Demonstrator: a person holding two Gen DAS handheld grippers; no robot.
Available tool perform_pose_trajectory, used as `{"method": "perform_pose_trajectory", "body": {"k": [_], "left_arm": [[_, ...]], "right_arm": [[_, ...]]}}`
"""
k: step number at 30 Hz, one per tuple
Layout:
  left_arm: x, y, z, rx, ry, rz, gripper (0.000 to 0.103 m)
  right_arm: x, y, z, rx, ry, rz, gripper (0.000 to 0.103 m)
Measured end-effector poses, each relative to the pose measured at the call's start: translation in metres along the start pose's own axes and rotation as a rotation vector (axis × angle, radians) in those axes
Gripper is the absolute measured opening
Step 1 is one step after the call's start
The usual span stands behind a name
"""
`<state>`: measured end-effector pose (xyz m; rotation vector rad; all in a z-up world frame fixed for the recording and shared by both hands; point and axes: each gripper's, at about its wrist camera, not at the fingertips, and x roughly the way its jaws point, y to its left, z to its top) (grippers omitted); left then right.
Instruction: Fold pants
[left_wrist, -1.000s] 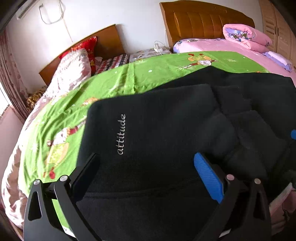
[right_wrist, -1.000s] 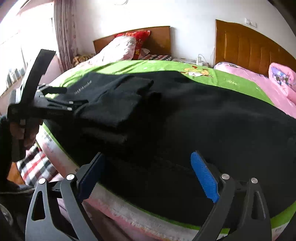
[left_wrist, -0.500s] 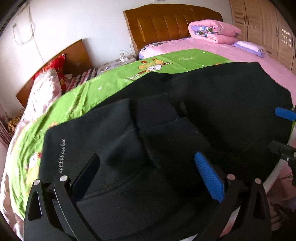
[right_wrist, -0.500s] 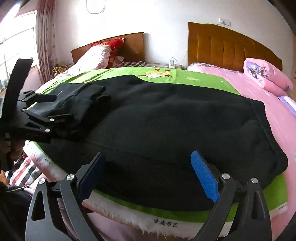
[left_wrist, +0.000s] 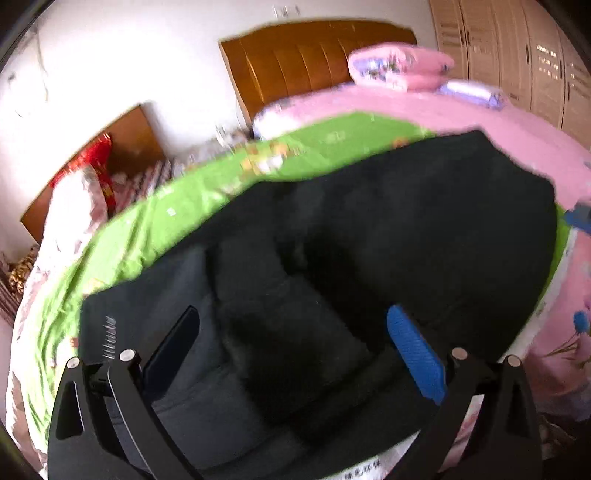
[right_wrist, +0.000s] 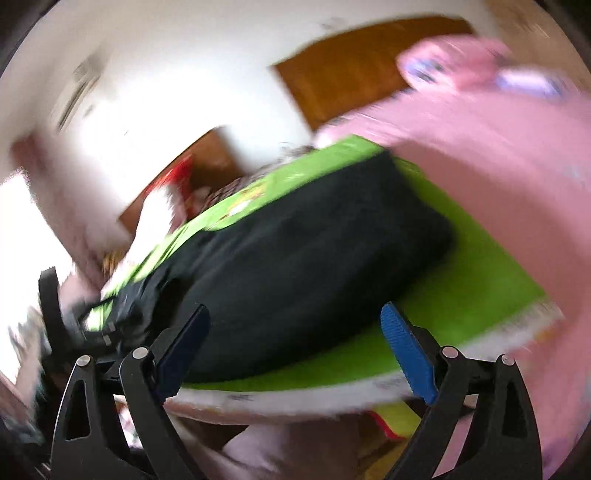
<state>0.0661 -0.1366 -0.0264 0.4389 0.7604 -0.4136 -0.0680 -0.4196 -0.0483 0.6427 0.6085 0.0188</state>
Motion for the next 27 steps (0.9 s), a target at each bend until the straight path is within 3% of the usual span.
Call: {"method": "perform_pose_trajectory", "body": {"k": [1, 3, 11, 13, 18, 21, 22, 23, 27], "left_arm": [[0.013, -0.003, -0.004, 0.006, 0.035, 0.007, 0.102], [0.018, -0.007, -0.012, 0.03, -0.017, 0.053, 0.102], [0.017, -0.003, -0.013, 0.013, -0.004, 0.035, 0.102], [0.019, -0.003, -0.012, 0.01, -0.006, 0.033, 0.102], [0.019, -0.003, -0.014, 0.002, -0.016, 0.032, 0.102], [0.018, -0.003, -0.015, -0.002, -0.02, 0.034, 0.102], [0.018, -0.003, -0.015, -0.002, -0.02, 0.034, 0.102], [0.018, -0.003, -0.014, -0.002, -0.021, 0.034, 0.102], [0.013, -0.001, -0.014, -0.008, -0.024, 0.018, 0.102]], "right_arm": [[0.001, -0.007, 0.002, 0.025, 0.001, 0.013, 0.09], [0.009, -0.016, 0.005, 0.056, 0.027, 0.009, 0.09], [0.046, -0.015, 0.024, 0.031, 0.113, -0.021, 0.091], [0.051, -0.016, 0.03, 0.049, 0.122, -0.015, 0.097], [0.049, -0.014, 0.024, 0.068, 0.156, 0.019, 0.098], [0.046, -0.007, 0.018, 0.028, 0.179, 0.03, 0.095], [0.046, -0.003, 0.019, 0.012, 0.169, 0.009, 0.084], [0.047, -0.004, 0.019, 0.016, 0.156, -0.001, 0.081], [0.051, -0.016, 0.023, 0.129, 0.064, 0.04, 0.072]]}}
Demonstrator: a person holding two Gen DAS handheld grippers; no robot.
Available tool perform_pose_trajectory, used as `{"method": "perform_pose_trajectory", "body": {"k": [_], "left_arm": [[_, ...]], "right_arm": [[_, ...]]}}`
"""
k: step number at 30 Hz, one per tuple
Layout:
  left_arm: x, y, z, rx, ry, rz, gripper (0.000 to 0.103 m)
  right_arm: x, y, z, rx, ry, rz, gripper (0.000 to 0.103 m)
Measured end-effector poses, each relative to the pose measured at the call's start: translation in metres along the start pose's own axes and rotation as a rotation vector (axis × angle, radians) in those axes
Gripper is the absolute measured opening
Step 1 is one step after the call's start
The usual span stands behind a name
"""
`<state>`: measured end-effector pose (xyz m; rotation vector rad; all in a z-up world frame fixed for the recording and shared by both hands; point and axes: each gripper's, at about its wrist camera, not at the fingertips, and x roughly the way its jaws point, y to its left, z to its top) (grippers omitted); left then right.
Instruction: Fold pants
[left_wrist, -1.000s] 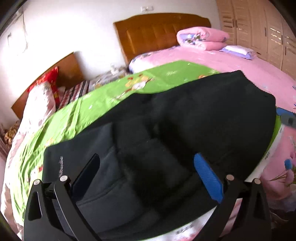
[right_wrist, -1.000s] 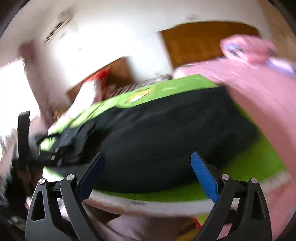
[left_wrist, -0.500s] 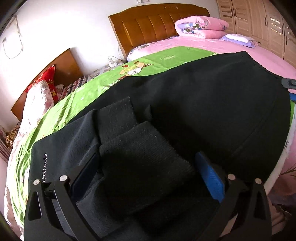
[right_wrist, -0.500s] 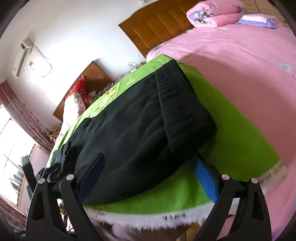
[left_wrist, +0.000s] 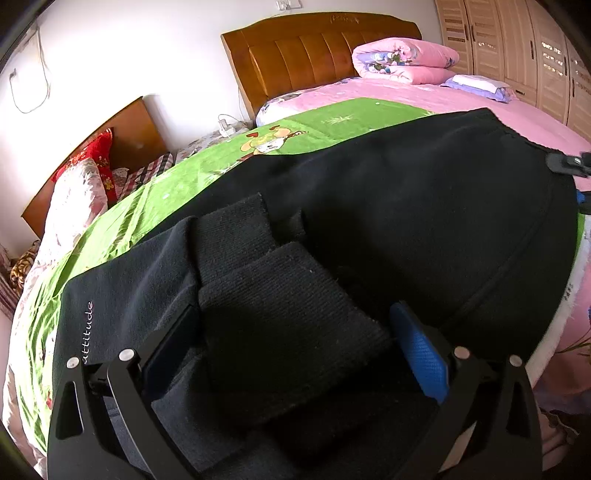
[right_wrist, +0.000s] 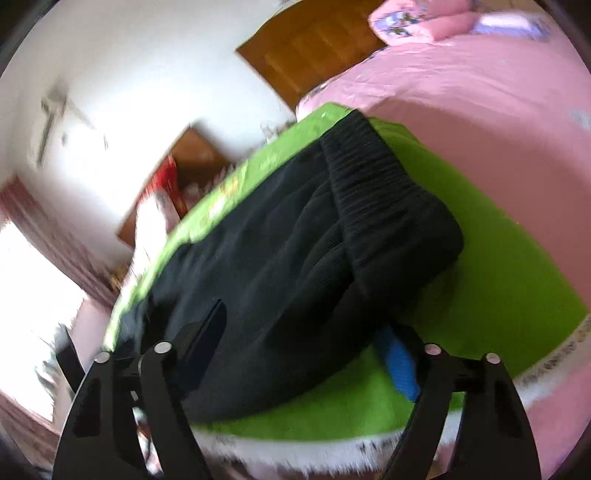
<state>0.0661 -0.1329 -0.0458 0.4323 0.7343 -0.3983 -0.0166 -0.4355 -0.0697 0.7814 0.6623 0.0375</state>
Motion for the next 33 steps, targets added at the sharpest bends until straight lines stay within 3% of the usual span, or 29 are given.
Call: {"method": "perform_pose_trajectory", "body": {"k": [2, 3, 4, 6, 8, 9, 10, 13, 16, 20, 22, 24, 28, 29, 30, 32, 33], "left_arm": [[-0.016, 0.008, 0.004, -0.039, -0.022, -0.075, 0.101], [-0.025, 0.013, 0.005, -0.064, -0.044, -0.105, 0.101], [-0.035, 0.02, 0.007, -0.097, -0.077, -0.11, 0.101], [-0.046, 0.033, 0.008, -0.131, -0.12, -0.057, 0.101], [-0.039, 0.041, 0.005, -0.134, -0.095, 0.012, 0.101], [-0.023, 0.043, 0.0, -0.12, -0.024, 0.027, 0.101], [-0.008, 0.042, -0.005, -0.098, 0.044, 0.015, 0.102], [0.001, 0.056, -0.014, -0.176, 0.027, -0.09, 0.102], [-0.004, 0.064, -0.014, -0.186, 0.028, -0.116, 0.102], [-0.048, 0.097, -0.024, -0.292, -0.129, -0.151, 0.101], [-0.073, 0.13, -0.038, -0.384, -0.195, -0.086, 0.101], [-0.084, 0.159, -0.05, -0.455, -0.204, -0.034, 0.101], [-0.099, 0.21, -0.085, -0.583, -0.189, 0.05, 0.101], [-0.1, 0.218, -0.096, -0.609, -0.176, 0.064, 0.101], [-0.099, 0.224, -0.1, -0.623, -0.166, 0.074, 0.101], [-0.091, 0.229, -0.108, -0.648, -0.135, 0.07, 0.101], [-0.088, 0.23, -0.108, -0.657, -0.124, 0.068, 0.101]], "right_arm": [[-0.001, 0.0, -0.001, 0.014, -0.017, -0.018, 0.068], [-0.001, 0.0, -0.003, 0.017, -0.028, -0.038, 0.059], [-0.003, -0.003, -0.005, 0.021, -0.041, -0.067, 0.04], [-0.009, -0.009, -0.008, 0.041, -0.072, -0.036, 0.033], [-0.013, -0.006, -0.012, 0.027, -0.107, -0.03, 0.03], [-0.013, -0.001, -0.011, 0.012, -0.12, -0.039, 0.029], [-0.015, 0.004, -0.011, 0.002, -0.138, -0.037, 0.028], [-0.023, 0.029, -0.004, -0.047, -0.206, 0.0, 0.027], [-0.028, 0.089, 0.002, -0.215, -0.257, 0.004, 0.021], [-0.019, 0.19, -0.005, -0.499, -0.281, 0.05, 0.008], [-0.001, 0.252, -0.027, -0.667, -0.265, 0.068, 0.008], [0.023, 0.296, -0.052, -0.788, -0.207, 0.119, 0.008], [0.062, 0.33, -0.092, -0.87, -0.1, 0.166, 0.008], [0.072, 0.336, -0.103, -0.897, -0.058, 0.178, 0.008], [0.09, 0.342, -0.121, -0.94, 0.046, 0.19, 0.009], [0.119, 0.349, -0.162, -1.063, 0.16, 0.139, 0.011], [0.135, 0.348, -0.188, -1.144, 0.231, 0.106, 0.023]]}}
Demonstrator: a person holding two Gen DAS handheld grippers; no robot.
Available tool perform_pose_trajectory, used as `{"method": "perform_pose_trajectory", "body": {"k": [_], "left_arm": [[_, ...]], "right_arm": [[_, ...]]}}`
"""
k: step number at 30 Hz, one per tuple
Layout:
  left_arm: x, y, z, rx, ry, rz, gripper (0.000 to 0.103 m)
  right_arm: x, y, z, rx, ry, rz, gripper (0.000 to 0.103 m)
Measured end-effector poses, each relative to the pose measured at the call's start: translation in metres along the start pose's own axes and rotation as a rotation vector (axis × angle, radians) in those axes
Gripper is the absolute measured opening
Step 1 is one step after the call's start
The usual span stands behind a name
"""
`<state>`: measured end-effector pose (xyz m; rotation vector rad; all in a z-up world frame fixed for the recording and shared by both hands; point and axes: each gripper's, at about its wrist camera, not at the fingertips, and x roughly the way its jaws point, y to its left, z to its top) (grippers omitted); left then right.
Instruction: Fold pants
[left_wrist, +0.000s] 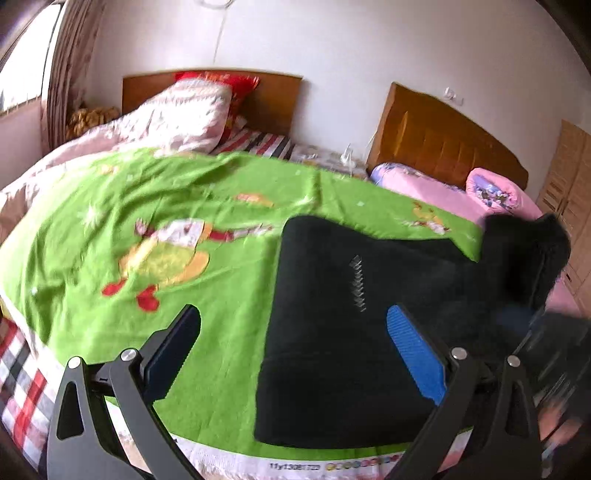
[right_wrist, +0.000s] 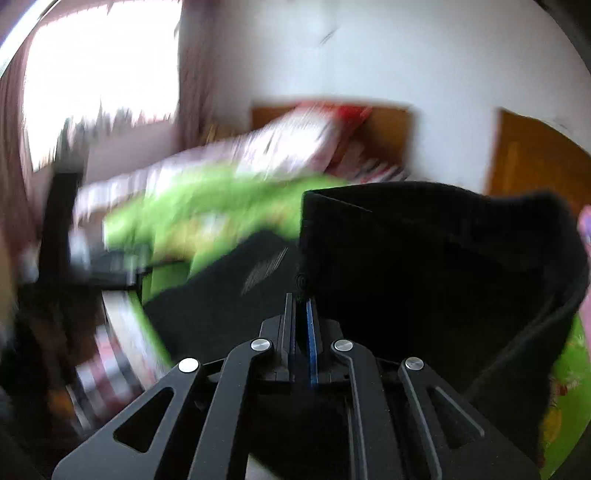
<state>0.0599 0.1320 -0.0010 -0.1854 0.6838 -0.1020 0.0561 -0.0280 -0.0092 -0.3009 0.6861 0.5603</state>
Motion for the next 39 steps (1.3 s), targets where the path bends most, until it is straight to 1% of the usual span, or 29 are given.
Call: {"method": "perform_pose_trajectory", "body": {"k": [1, 2, 4, 5, 6, 7, 8, 9, 10, 12, 14, 16, 17, 18, 21, 23, 26, 30, 32, 33, 35, 36, 37, 38, 39], "left_arm": [[0.002, 0.001, -0.001, -0.011, 0.012, -0.001, 0.101], [0.001, 0.001, -0.002, -0.013, 0.015, -0.013, 0.101], [-0.005, -0.006, -0.006, 0.007, 0.015, -0.022, 0.101], [-0.003, -0.011, -0.005, 0.019, 0.013, -0.024, 0.101], [-0.001, -0.016, -0.004, 0.03, 0.015, -0.035, 0.101], [0.001, -0.018, -0.003, 0.032, 0.021, -0.047, 0.101], [0.002, -0.022, -0.003, 0.029, 0.031, -0.065, 0.101], [0.005, -0.024, -0.002, 0.029, 0.039, -0.076, 0.101], [0.008, -0.029, -0.001, 0.033, 0.048, -0.09, 0.101], [0.012, -0.038, 0.0, 0.052, 0.057, -0.102, 0.101], [0.013, -0.048, 0.001, 0.072, 0.058, -0.113, 0.101], [0.017, -0.058, 0.001, 0.087, 0.073, -0.139, 0.101], [0.021, -0.063, 0.002, 0.093, 0.088, -0.154, 0.101], [0.026, -0.068, 0.004, 0.1, 0.106, -0.17, 0.101], [0.041, -0.079, 0.009, 0.123, 0.127, -0.159, 0.101], [0.055, -0.084, 0.012, 0.12, 0.157, -0.181, 0.101], [0.072, -0.089, 0.014, 0.105, 0.2, -0.225, 0.101], [0.085, -0.097, 0.013, 0.114, 0.217, -0.219, 0.101], [0.089, -0.098, 0.013, 0.116, 0.22, -0.215, 0.101], [0.091, -0.1, 0.014, 0.117, 0.222, -0.212, 0.101], [0.092, -0.101, 0.015, 0.116, 0.225, -0.22, 0.1], [0.092, -0.101, 0.015, 0.117, 0.226, -0.233, 0.099], [0.092, -0.101, 0.015, 0.115, 0.227, -0.242, 0.097], [0.093, -0.101, 0.015, 0.111, 0.23, -0.249, 0.094], [0.093, -0.1, 0.015, 0.104, 0.232, -0.255, 0.091]], "right_arm": [[0.009, 0.011, -0.006, -0.038, 0.029, -0.02, 0.024], [0.005, 0.019, -0.01, -0.081, -0.025, -0.068, 0.024], [-0.001, 0.018, -0.009, -0.087, -0.012, -0.067, 0.025], [-0.009, 0.013, -0.008, -0.066, -0.014, -0.048, 0.025], [-0.015, 0.01, -0.008, -0.053, -0.022, -0.034, 0.037], [-0.024, 0.006, -0.006, -0.041, -0.041, -0.002, 0.078], [-0.034, 0.003, -0.006, -0.032, -0.073, 0.021, 0.091], [-0.052, 0.002, -0.011, -0.025, -0.124, 0.05, 0.092], [-0.063, 0.002, -0.014, -0.018, -0.148, 0.064, 0.086], [-0.092, -0.013, -0.021, 0.034, -0.205, 0.037, 0.072], [-0.111, -0.032, -0.032, 0.092, -0.231, -0.002, 0.069], [-0.114, -0.053, -0.043, 0.119, -0.197, -0.077, 0.063], [-0.115, -0.061, -0.047, 0.121, -0.169, -0.101, 0.061], [-0.116, -0.067, -0.056, 0.115, -0.139, -0.108, 0.06], [-0.113, -0.071, -0.075, 0.071, -0.071, -0.093, 0.059], [-0.117, -0.07, -0.083, 0.039, -0.056, -0.069, 0.059], [-0.106, -0.064, -0.088, -0.004, -0.027, -0.056, 0.059], [-0.111, -0.057, -0.094, -0.059, -0.025, -0.027, 0.059], [-0.112, -0.053, -0.101, -0.095, -0.004, -0.05, 0.059], [-0.109, -0.051, -0.102, -0.12, 0.012, -0.077, 0.059], [-0.106, -0.047, -0.103, -0.161, 0.02, -0.132, 0.059], [-0.103, -0.047, -0.101, -0.177, 0.022, -0.136, 0.059], [-0.099, -0.045, -0.099, -0.197, 0.024, -0.14, 0.059], [-0.095, -0.04, -0.097, -0.239, 0.03, -0.166, 0.059], [-0.092, -0.035, -0.097, -0.273, 0.033, -0.179, 0.057]]}}
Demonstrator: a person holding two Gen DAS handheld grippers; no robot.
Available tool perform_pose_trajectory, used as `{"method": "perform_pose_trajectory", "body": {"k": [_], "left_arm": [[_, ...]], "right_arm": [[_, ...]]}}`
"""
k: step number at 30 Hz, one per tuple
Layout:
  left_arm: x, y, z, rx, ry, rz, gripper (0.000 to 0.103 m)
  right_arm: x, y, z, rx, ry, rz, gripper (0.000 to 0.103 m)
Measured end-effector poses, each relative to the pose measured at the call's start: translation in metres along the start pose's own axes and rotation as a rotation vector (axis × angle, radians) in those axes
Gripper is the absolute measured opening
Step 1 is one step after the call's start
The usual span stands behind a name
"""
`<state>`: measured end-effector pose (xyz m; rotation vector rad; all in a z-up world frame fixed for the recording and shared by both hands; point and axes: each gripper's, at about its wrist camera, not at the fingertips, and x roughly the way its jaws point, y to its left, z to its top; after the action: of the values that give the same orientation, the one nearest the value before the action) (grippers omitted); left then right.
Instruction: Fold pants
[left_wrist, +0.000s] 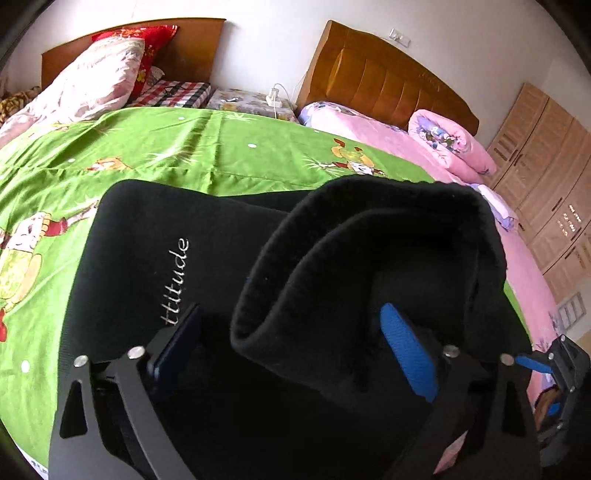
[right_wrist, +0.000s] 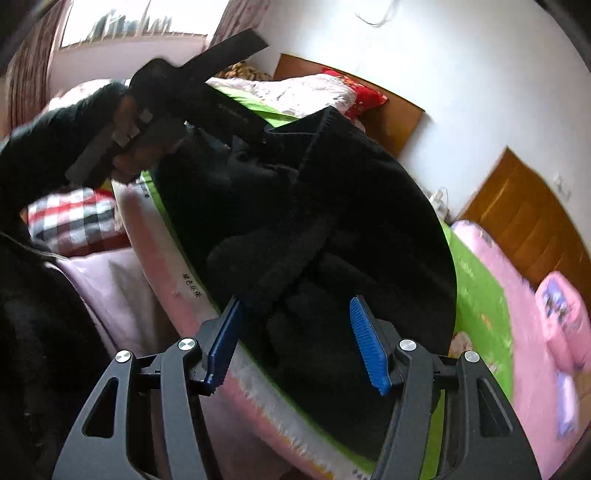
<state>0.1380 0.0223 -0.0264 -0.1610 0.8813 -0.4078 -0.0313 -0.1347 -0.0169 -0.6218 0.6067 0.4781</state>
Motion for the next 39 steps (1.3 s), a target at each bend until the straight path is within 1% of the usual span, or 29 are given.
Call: {"method": "perform_pose_trajectory", "body": {"k": [1, 2, 3, 4, 5, 6, 8, 10, 11, 12, 14, 15, 17, 18, 21, 22, 23, 24, 25, 26, 27, 29, 30, 32, 34, 36, 37, 38, 39], "left_arm": [[0.0, 0.001, 0.0, -0.003, -0.001, -0.005, 0.081], [-0.001, 0.002, -0.001, -0.007, -0.001, -0.015, 0.065], [-0.001, 0.005, -0.001, -0.017, 0.002, -0.052, 0.059], [-0.003, 0.006, -0.002, -0.029, -0.001, -0.078, 0.054], [-0.005, 0.008, -0.003, -0.036, -0.011, -0.088, 0.049], [-0.008, 0.009, -0.004, -0.036, -0.027, -0.102, 0.046], [-0.016, 0.012, -0.005, -0.057, -0.057, -0.134, 0.029], [-0.027, 0.014, -0.005, -0.087, -0.082, -0.183, 0.019], [-0.033, 0.014, -0.005, -0.097, -0.095, -0.208, 0.019], [-0.043, 0.015, -0.004, -0.103, -0.116, -0.236, 0.019], [-0.055, 0.019, -0.002, -0.124, -0.136, -0.265, 0.019], [-0.06, 0.025, -0.002, -0.146, -0.145, -0.283, 0.019], [-0.066, 0.035, -0.001, -0.18, -0.156, -0.297, 0.019], [-0.067, 0.043, -0.003, -0.198, -0.159, -0.281, 0.02], [-0.065, 0.073, -0.015, -0.282, -0.142, -0.245, 0.032], [-0.064, 0.078, -0.017, -0.295, -0.137, -0.241, 0.036], [-0.064, 0.086, -0.021, -0.309, -0.132, -0.231, 0.04], [-0.065, 0.092, -0.026, -0.318, -0.127, -0.222, 0.043], [-0.067, 0.096, -0.029, -0.319, -0.13, -0.229, 0.044], [-0.069, 0.097, -0.03, -0.316, -0.131, -0.239, 0.05], [-0.072, 0.098, -0.031, -0.312, -0.133, -0.249, 0.055], [-0.073, 0.093, -0.027, -0.298, -0.128, -0.265, 0.07], [-0.073, 0.09, -0.027, -0.289, -0.124, -0.262, 0.072], [-0.072, 0.081, -0.026, -0.266, -0.109, -0.251, 0.081], [-0.069, 0.069, -0.022, -0.228, -0.088, -0.246, 0.089], [-0.062, 0.06, -0.021, -0.206, -0.067, -0.262, 0.089], [-0.059, 0.056, -0.019, -0.201, -0.062, -0.266, 0.09], [-0.056, 0.052, -0.016, -0.204, -0.065, -0.245, 0.093], [-0.054, 0.051, -0.014, -0.216, -0.069, -0.229, 0.093]], "right_arm": [[0.0, 0.004, 0.002, -0.031, -0.01, -0.004, 0.045], [-0.002, 0.003, 0.004, -0.033, -0.026, 0.001, 0.039], [-0.01, -0.002, 0.009, 0.005, -0.059, 0.008, 0.031], [-0.016, -0.008, 0.013, 0.046, -0.087, -0.004, 0.027], [-0.024, -0.019, 0.018, 0.102, -0.123, -0.032, 0.026], [-0.028, -0.027, 0.022, 0.143, -0.141, -0.044, 0.024], [-0.032, -0.044, 0.033, 0.234, -0.176, -0.063, 0.022], [-0.033, -0.064, 0.052, 0.364, -0.241, -0.063, 0.022], [-0.034, -0.069, 0.057, 0.396, -0.265, -0.057, 0.022], [-0.034, -0.076, 0.071, 0.466, -0.319, -0.042, 0.022], [-0.031, -0.081, 0.088, 0.529, -0.374, -0.005, 0.022], [-0.024, -0.079, 0.101, 0.548, -0.384, 0.016, 0.022], [0.001, -0.066, 0.12, 0.537, -0.36, 0.041, 0.022], [0.026, -0.055, 0.129, 0.516, -0.307, 0.064, 0.022], [0.087, -0.026, 0.132, 0.461, -0.149, 0.118, 0.022], [0.101, -0.016, 0.131, 0.444, -0.108, 0.137, 0.025], [0.107, -0.009, 0.13, 0.424, -0.087, 0.129, 0.027], [0.104, 0.0, 0.13, 0.39, -0.11, 0.106, 0.038], [0.102, 0.004, 0.13, 0.37, -0.124, 0.124, 0.065], [0.102, 0.009, 0.132, 0.355, -0.113, 0.187, 0.082], [0.102, 0.011, 0.133, 0.351, -0.112, 0.21, 0.092], [0.095, 0.01, 0.133, 0.359, -0.115, 0.204, 0.091], [0.085, 0.004, 0.132, 0.388, -0.135, 0.218, 0.085], [0.066, -0.006, 0.126, 0.43, -0.177, 0.243, 0.084], [0.049, -0.01, 0.115, 0.404, -0.182, 0.205, 0.084], [0.046, -0.009, 0.11, 0.337, -0.136, 0.134, 0.084], [0.05, -0.009, 0.107, 0.315, -0.111, 0.108, 0.08], [0.054, -0.009, 0.104, 0.3, -0.086, 0.1, 0.077], [0.058, -0.009, 0.101, 0.287, -0.068, 0.104, 0.072]]}}
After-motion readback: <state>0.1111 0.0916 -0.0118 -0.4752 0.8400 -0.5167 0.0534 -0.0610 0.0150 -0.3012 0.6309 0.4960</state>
